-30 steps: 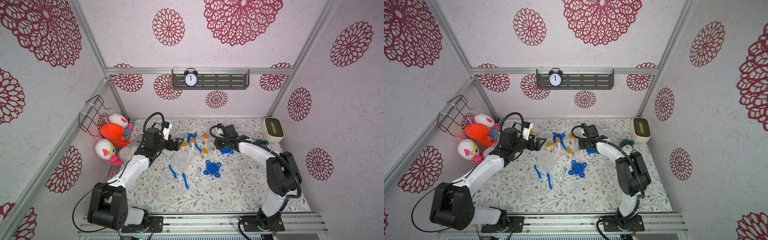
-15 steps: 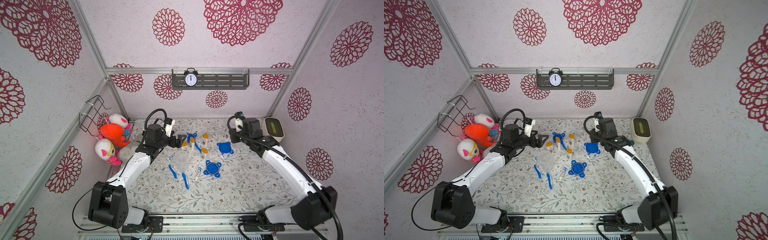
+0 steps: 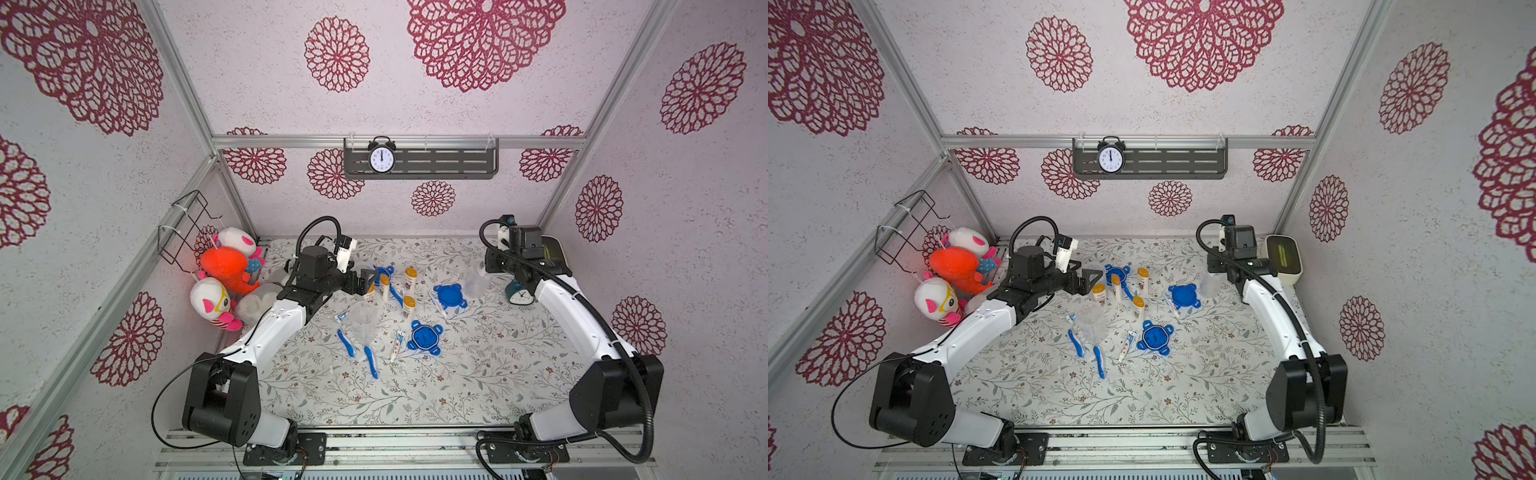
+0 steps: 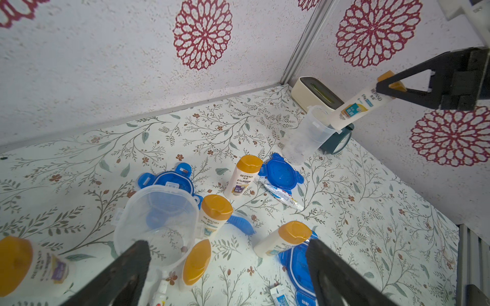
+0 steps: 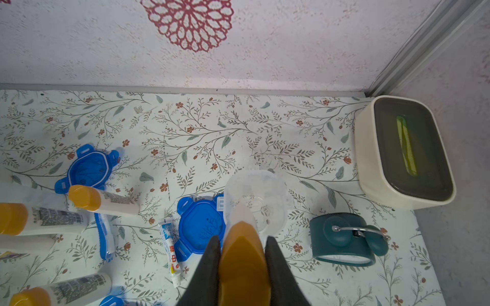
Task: Pack away toiletry kits
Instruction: Place the toiletry item into the container.
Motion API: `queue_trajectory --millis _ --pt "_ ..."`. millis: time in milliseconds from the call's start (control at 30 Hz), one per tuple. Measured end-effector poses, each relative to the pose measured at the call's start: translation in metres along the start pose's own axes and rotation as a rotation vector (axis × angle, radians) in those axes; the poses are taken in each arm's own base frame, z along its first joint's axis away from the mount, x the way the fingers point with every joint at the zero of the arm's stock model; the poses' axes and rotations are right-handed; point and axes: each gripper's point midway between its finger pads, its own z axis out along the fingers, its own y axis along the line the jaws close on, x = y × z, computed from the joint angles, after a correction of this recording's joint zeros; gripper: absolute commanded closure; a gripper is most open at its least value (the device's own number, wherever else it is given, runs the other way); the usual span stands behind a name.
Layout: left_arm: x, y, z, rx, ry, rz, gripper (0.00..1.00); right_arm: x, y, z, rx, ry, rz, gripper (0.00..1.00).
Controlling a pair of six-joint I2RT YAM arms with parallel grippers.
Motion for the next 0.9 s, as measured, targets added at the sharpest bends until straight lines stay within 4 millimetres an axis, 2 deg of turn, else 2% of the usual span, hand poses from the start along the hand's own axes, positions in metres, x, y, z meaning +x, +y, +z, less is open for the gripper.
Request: queue_trajectory --millis 200,633,900 --pt "0.001 0.0 0.0 -0.001 0.004 0.009 0.04 -0.001 -0.003 0.023 0.011 0.025 -0.007 0.84" --pt "0.002 0.0 0.0 -0.002 0.007 0.02 0.04 0.031 -0.007 0.059 -0.001 0.136 0.001 0.78" --pt "0.002 0.0 0.0 -0.002 0.008 0.019 0.04 0.057 -0.004 0.088 -0.024 0.207 0.006 0.69"
